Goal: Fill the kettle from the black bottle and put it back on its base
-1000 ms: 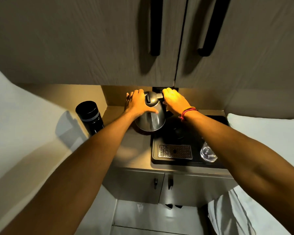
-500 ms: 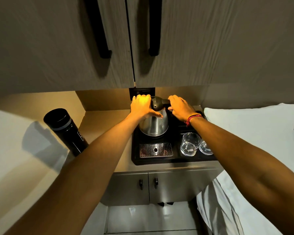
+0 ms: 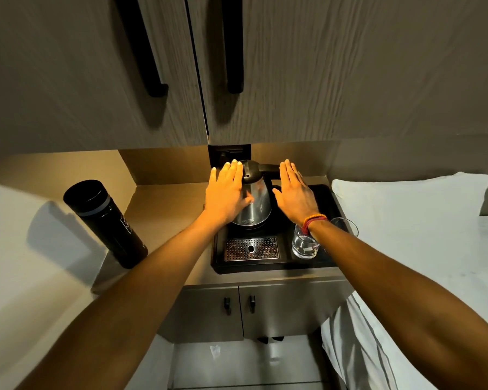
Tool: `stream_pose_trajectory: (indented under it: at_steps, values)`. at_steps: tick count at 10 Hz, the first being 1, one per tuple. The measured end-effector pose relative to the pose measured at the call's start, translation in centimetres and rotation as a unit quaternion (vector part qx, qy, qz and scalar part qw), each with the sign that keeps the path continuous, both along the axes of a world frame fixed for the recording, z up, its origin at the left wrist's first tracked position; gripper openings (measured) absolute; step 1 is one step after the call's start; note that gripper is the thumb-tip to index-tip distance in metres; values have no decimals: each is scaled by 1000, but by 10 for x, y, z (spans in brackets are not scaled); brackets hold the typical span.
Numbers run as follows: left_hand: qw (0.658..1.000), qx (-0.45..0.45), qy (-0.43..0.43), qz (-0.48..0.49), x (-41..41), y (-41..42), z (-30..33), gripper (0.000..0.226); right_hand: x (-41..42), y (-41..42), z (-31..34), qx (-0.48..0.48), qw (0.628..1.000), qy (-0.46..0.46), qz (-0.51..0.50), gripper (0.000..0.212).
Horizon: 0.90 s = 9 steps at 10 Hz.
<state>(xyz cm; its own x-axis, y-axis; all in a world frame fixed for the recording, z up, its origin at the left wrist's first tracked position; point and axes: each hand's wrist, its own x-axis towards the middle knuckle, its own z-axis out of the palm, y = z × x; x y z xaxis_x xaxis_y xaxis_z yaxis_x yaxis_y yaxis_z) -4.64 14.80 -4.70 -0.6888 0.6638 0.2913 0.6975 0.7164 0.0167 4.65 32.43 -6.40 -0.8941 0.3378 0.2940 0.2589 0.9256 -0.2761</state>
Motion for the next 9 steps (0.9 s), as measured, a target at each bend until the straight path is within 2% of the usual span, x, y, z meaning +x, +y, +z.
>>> stream_pose_trajectory:
  at_steps: [2,5,6,7,8,9]
  values:
    - [1000,-10,-1,15,7,-8,-12,86,5,0,6,9,1000,-24,15,73]
    - [998,-47,-40,30,14,-3,-2,99,4,-5,16,-96,994,-48,28,83]
    - [995,-72,-53,34,16,-3,3,102,6,-4,22,-82,992,-91,41,88]
    - [995,-80,-54,26,22,-7,15,104,17,-8,31,-30,995,-88,45,89]
    - [999,-34,-3,2,36,-14,24,94,32,-18,35,15,997,-19,69,86]
    - [993,6,113,-43,63,-30,43,76,64,-32,50,124,985,49,112,80]
